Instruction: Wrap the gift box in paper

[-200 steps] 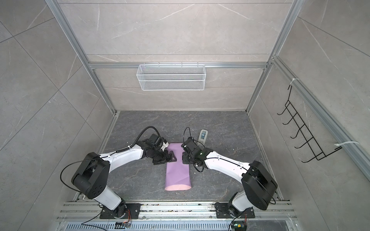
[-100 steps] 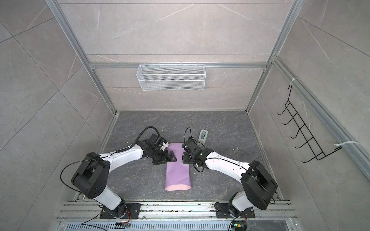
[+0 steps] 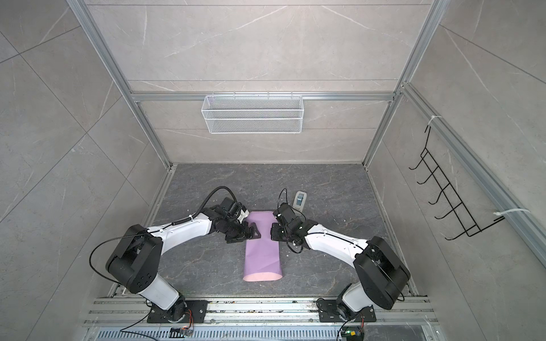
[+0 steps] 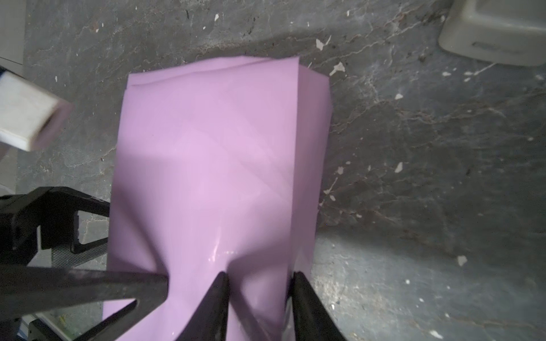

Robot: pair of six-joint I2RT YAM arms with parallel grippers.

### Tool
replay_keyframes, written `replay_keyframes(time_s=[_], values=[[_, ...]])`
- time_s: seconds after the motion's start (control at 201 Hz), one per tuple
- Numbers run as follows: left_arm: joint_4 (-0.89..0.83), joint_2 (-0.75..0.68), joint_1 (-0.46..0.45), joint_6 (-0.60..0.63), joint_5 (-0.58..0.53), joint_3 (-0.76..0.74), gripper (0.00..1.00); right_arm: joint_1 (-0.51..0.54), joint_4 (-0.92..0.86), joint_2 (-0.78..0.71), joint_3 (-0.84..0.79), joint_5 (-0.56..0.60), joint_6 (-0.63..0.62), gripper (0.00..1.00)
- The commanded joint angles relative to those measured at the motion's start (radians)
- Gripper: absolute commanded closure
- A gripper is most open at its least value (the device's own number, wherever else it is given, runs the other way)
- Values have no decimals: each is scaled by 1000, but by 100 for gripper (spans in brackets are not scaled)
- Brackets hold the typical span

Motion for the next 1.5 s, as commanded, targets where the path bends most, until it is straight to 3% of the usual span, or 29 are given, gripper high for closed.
replay_keyframes(time_s=[0.0,0.677,1.13,1.31,1.494], values=[[-74,67,-15,24,-97,-22,3,-7,89,19,-37,-69,32,62],[-74,70,-16,23,-93,-24,3,-54,308,98,-95,-188,88,50],[-66,68,-18,18,-91,-20,3,-96,393,153,-108,-246,117,29],[-61,56,-18,1,-88,4,3,-140,366,104,-118,-260,89,20],[-46,3,-17,-39,-91,41,1,-168,194,-49,-126,-196,-25,16]])
